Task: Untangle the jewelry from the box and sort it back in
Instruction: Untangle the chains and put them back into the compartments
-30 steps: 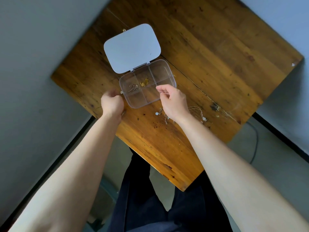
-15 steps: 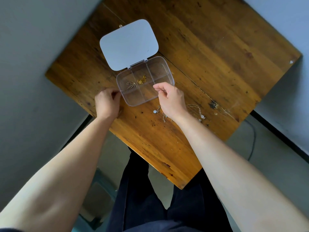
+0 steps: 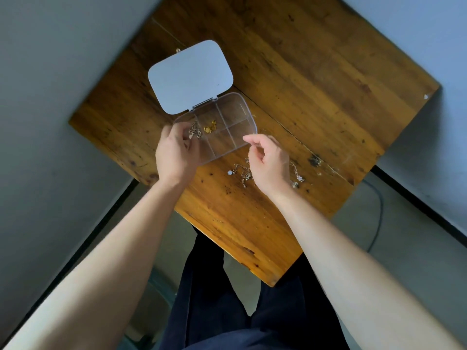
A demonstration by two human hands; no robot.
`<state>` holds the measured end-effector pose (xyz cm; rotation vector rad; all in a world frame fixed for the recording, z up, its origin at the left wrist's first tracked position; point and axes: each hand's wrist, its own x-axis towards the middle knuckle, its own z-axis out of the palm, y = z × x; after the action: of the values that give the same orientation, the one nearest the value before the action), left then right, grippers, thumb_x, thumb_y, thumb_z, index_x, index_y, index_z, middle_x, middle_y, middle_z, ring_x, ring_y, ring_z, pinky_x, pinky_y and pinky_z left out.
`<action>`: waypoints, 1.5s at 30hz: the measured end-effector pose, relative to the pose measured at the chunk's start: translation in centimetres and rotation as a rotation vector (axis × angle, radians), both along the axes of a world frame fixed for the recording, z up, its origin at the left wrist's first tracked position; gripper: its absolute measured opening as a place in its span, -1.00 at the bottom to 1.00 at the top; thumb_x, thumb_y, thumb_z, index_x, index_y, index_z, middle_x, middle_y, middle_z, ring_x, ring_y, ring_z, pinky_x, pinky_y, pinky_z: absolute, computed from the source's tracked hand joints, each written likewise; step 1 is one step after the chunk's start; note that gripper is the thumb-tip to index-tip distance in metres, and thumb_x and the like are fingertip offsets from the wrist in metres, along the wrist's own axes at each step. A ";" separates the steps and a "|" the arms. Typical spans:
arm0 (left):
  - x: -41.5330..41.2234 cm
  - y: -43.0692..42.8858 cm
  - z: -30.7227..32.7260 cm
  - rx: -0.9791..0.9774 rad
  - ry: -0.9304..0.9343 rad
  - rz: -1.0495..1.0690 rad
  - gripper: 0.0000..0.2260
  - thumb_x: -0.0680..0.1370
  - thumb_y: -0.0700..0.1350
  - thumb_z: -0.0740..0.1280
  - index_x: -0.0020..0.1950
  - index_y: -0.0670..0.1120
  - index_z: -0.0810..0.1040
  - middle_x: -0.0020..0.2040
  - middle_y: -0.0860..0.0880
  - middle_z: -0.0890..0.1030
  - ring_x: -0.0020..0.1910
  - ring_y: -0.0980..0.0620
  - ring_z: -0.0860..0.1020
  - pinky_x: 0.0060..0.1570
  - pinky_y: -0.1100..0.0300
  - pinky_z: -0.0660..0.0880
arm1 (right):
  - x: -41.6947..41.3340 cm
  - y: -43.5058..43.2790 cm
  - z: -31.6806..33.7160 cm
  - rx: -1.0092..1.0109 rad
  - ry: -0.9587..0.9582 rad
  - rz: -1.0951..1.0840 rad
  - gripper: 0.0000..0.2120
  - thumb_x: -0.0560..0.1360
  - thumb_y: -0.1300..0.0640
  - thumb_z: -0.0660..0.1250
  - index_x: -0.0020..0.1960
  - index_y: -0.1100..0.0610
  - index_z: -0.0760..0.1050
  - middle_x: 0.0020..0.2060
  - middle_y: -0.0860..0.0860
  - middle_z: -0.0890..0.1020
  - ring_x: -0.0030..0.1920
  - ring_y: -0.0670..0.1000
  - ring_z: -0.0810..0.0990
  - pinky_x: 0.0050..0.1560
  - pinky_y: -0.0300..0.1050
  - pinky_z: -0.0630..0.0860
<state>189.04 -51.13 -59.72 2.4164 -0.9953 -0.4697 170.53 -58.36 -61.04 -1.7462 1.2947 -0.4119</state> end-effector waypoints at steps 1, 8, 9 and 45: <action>-1.2 0.5 0.2 -0.040 -0.005 -0.023 -0.83 0.55 -0.17 0.33 0.13 -0.11 0.57 -0.01 -0.06 0.55 -0.21 0.05 0.49 -0.19 0.23 0.40 | -1.2 0.3 -0.1 -0.016 0.026 -0.017 -0.74 0.61 0.26 0.27 0.21 0.03 0.60 0.12 -0.07 0.62 0.03 -0.17 0.57 -0.04 -0.47 0.47; -9.7 4.3 -3.3 0.219 0.095 -0.211 -0.51 0.50 0.12 0.41 0.36 -0.05 0.44 0.15 -0.06 0.46 0.10 -0.08 0.50 -0.05 0.04 0.54 | -9.3 3.6 -3.4 -0.017 0.515 -0.174 -0.54 0.52 -0.09 0.39 0.38 -0.02 0.43 0.20 0.05 0.47 0.09 0.06 0.55 -0.07 -0.14 0.48; -10.4 4.3 -4.0 0.286 0.106 -0.216 -0.38 0.48 0.16 0.42 0.45 -0.07 0.35 0.23 -0.09 0.42 0.20 -0.11 0.44 0.06 0.01 0.51 | -10.0 4.0 -3.8 -0.016 0.554 -0.195 -0.43 0.49 -0.15 0.41 0.43 -0.01 0.38 0.21 0.07 0.45 0.10 0.07 0.54 -0.05 -0.08 0.53; -9.6 2.0 1.8 -0.480 1.028 0.680 -0.93 0.48 -0.26 0.24 -0.16 -0.11 0.46 -0.29 -0.10 0.66 -0.13 -0.13 0.68 -0.03 0.06 0.58 | -11.0 2.2 -4.0 0.136 0.414 -0.242 -0.78 0.62 -0.09 0.30 0.08 0.04 0.60 0.00 -0.03 0.51 -0.21 -0.20 0.46 -0.27 -0.41 0.23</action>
<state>179.46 -49.12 -57.89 1.5578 0.1575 -0.9219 159.54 -56.12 -65.00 -1.6156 1.7955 -0.0911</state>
